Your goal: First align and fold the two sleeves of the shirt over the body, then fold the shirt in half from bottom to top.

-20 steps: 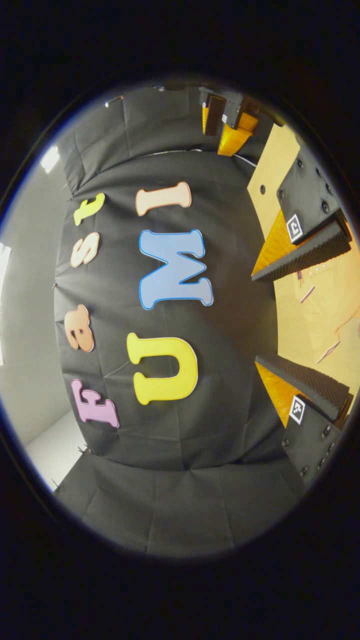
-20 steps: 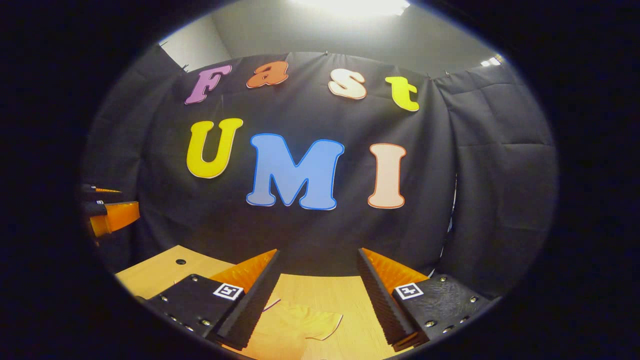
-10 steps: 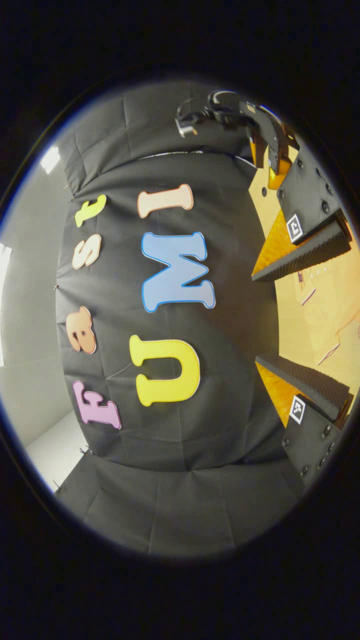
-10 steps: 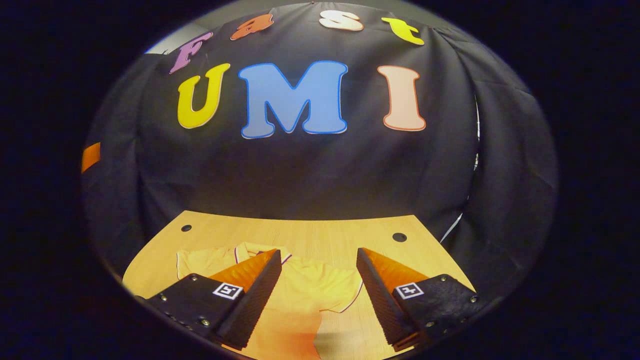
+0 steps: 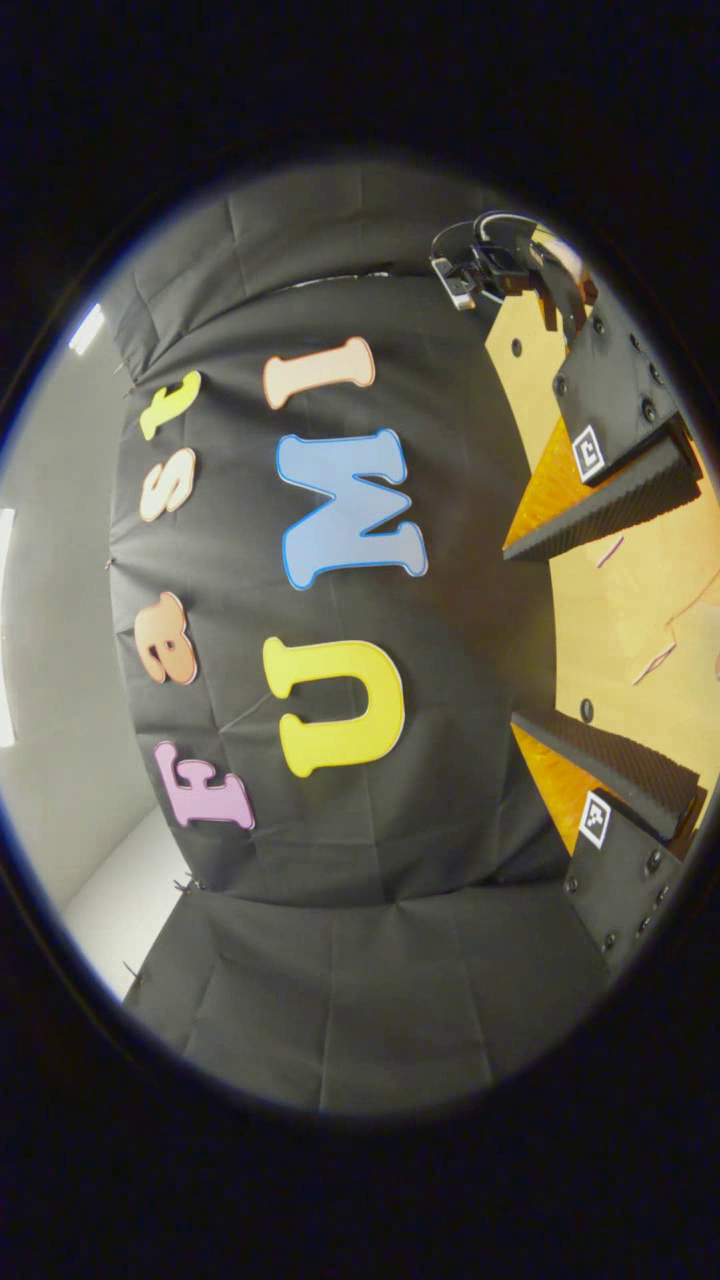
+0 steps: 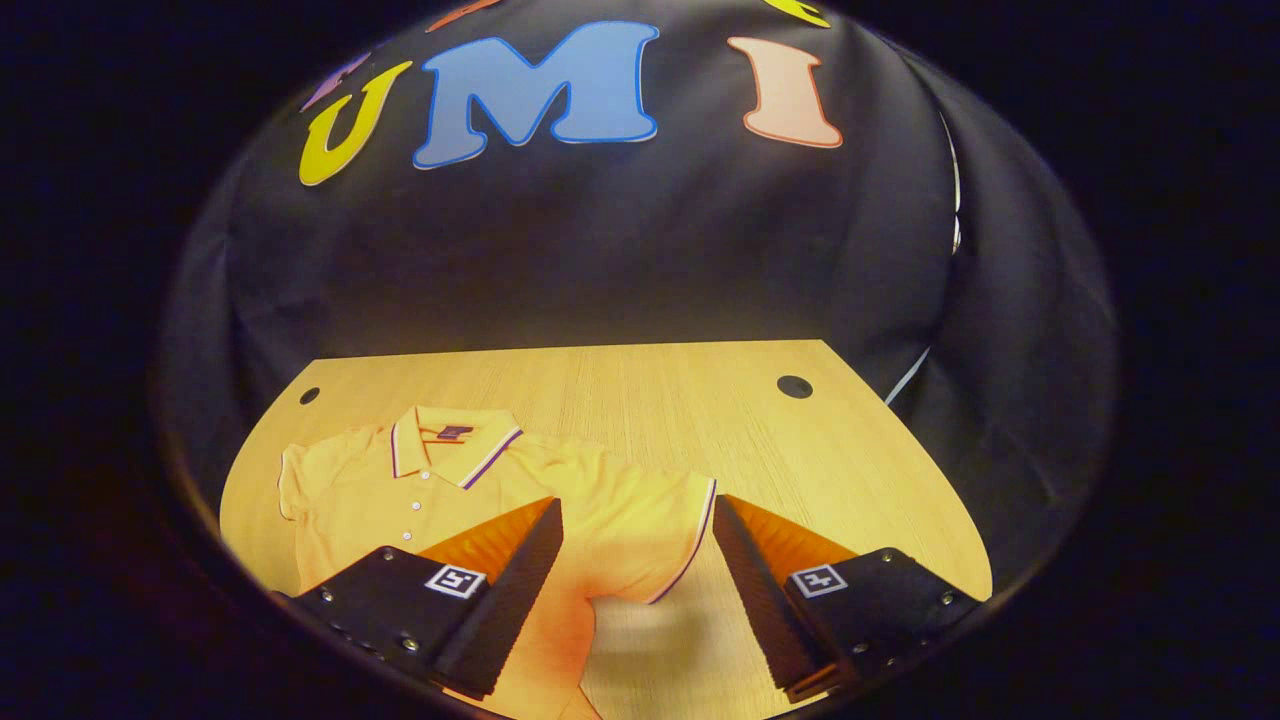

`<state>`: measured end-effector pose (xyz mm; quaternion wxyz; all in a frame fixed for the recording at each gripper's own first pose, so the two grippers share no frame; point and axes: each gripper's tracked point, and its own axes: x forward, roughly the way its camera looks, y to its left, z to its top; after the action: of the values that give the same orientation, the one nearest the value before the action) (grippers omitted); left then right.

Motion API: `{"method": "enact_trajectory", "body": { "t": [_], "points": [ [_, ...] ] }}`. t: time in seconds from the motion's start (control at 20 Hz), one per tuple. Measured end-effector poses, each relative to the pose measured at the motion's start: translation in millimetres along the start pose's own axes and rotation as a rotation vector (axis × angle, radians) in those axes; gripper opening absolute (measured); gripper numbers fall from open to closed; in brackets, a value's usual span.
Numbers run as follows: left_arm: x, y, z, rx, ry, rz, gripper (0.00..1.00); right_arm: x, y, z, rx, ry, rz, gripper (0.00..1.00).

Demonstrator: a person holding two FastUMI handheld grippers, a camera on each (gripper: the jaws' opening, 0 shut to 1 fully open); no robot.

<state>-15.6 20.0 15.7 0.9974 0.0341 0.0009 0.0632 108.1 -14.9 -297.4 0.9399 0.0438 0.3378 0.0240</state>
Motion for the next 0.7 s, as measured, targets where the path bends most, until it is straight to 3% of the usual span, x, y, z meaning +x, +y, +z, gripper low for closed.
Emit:
{"method": "enact_trajectory", "body": {
  "t": [0.45,0.7],
  "points": [
    [-5,3,-5,-0.011,0.024,0.045,0.98,60,-13,-53,0.015,0.169,-0.016,0.95],
    [-5,-3,-12,-0.032,0.041,0.049,0.98,71,-18,-73,0.015,0.235,-0.024,0.98]
  ]
}}
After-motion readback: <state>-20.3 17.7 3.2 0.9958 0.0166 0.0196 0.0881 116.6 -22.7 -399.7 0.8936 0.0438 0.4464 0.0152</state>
